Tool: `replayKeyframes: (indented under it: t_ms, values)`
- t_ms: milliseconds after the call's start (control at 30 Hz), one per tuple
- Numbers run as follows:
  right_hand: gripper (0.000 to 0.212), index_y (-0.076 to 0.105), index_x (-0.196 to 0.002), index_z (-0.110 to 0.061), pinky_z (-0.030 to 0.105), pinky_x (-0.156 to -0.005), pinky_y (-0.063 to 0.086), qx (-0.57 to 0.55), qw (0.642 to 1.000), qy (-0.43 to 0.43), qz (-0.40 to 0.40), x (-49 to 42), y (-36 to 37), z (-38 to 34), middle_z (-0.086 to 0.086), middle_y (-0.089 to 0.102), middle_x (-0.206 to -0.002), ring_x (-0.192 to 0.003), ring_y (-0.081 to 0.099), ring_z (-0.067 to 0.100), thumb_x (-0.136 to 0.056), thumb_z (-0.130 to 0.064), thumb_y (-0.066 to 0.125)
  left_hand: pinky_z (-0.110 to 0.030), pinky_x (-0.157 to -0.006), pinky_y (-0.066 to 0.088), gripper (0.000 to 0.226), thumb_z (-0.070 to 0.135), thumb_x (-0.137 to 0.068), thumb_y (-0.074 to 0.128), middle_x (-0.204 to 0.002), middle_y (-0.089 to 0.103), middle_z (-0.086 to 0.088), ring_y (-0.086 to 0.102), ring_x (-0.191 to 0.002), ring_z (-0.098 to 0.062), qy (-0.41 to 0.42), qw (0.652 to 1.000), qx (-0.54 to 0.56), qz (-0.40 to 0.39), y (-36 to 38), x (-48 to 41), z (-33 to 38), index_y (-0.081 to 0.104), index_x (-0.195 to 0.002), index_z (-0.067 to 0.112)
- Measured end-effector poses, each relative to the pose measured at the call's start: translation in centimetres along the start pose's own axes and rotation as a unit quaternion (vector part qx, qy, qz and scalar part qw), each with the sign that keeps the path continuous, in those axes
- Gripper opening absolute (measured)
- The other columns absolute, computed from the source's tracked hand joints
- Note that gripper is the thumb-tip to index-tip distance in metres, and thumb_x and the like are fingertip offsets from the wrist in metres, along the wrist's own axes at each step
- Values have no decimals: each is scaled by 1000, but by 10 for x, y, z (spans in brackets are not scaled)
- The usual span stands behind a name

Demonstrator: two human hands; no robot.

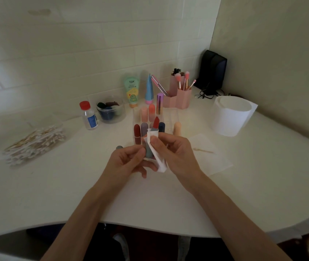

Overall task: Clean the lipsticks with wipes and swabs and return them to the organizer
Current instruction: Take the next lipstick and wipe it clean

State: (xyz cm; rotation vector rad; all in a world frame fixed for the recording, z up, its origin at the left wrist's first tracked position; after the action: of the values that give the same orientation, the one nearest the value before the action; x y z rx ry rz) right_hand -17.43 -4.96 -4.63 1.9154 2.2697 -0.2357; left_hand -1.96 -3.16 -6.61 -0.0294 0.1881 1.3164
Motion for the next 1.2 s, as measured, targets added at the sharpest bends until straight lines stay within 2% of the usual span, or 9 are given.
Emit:
replayKeyframes:
  t_ms: [67,167,333,433,600,700,933,1067,1200]
  values:
    - [23,80,-107,-33,66,-111,37,29,999,-17,-8,-1,-1,1,0,78,-98,-115,65,37,-95,-48,67,-27,-60,55,28,14,-98,54,-95,76,-18,73,-79,-28,35,999,-35,16,-4,0,1,70,-112,-4]
    - [26,80,-108,-26,65,-102,48,45,999,-13,-3,-1,3,3,-1,77,-93,-101,69,35,-94,-46,68,-25,-58,54,24,14,-86,70,-83,76,-13,70,-67,-20,61,992,-75,76,-9,2,3,74,-102,-3]
    - [38,78,-112,-18,35,-83,58,57,998,2,-19,0,4,5,-1,76,-95,-91,70,24,-92,-48,67,-26,-58,56,29,19,-83,72,-88,78,-5,72,-68,-21,34,990,-111,77,-8,0,-2,72,-107,4]
    - [35,78,-114,-17,47,-89,58,26,999,-6,-26,0,3,3,7,76,-99,-96,71,29,-94,-44,67,-26,-54,54,33,22,-95,52,-96,77,-12,74,-75,-26,-4,999,-50,15,-2,0,-2,69,-114,0]
    - [24,77,-103,-45,80,-112,16,58,996,-43,-46,-5,4,9,-4,79,-93,-119,66,31,-94,-61,62,-22,-50,48,28,20,-91,62,-85,78,-9,71,-67,-17,42,993,-95,58,-4,2,3,75,-108,2]
    - [32,80,-105,-34,71,-110,36,73,997,-29,-28,-5,4,11,-4,79,-93,-105,71,24,-92,-59,64,-19,-50,48,22,21,-82,75,-76,76,-5,68,-58,-13,52,984,-128,110,-8,3,6,78,-98,6]
    - [42,79,-103,-43,52,-104,52,120,992,-21,16,-5,6,20,6,70,-127,-123,63,26,-79,-75,66,-25,-64,60,33,14,-76,87,-75,74,15,71,-65,-7,93,940,-293,147,-10,2,6,73,-97,35]
    - [12,79,-98,-34,25,-80,58,82,995,-20,44,-4,-3,10,-15,76,-88,-87,70,3,-85,-35,79,-19,-60,56,30,14,-78,86,-82,76,13,71,-60,-9,88,945,-271,161,-9,2,8,74,-100,30]
    - [7,79,-93,-31,21,-69,53,78,994,-49,65,-5,-20,0,-14,73,-77,-72,63,6,-88,-26,78,-18,-67,57,29,17,-82,83,-92,78,7,74,-63,-14,60,955,-228,180,-12,3,6,75,-110,18]
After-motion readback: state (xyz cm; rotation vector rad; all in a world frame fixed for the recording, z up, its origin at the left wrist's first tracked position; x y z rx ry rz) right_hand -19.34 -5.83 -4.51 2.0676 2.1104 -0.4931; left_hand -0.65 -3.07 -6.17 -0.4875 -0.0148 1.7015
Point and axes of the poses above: each hand's wrist, its own x-axis away from the middle knuckle, its own y-axis out of the palm, z = x × y, the point moved 4 cm from there along -x, towards the middle knuckle
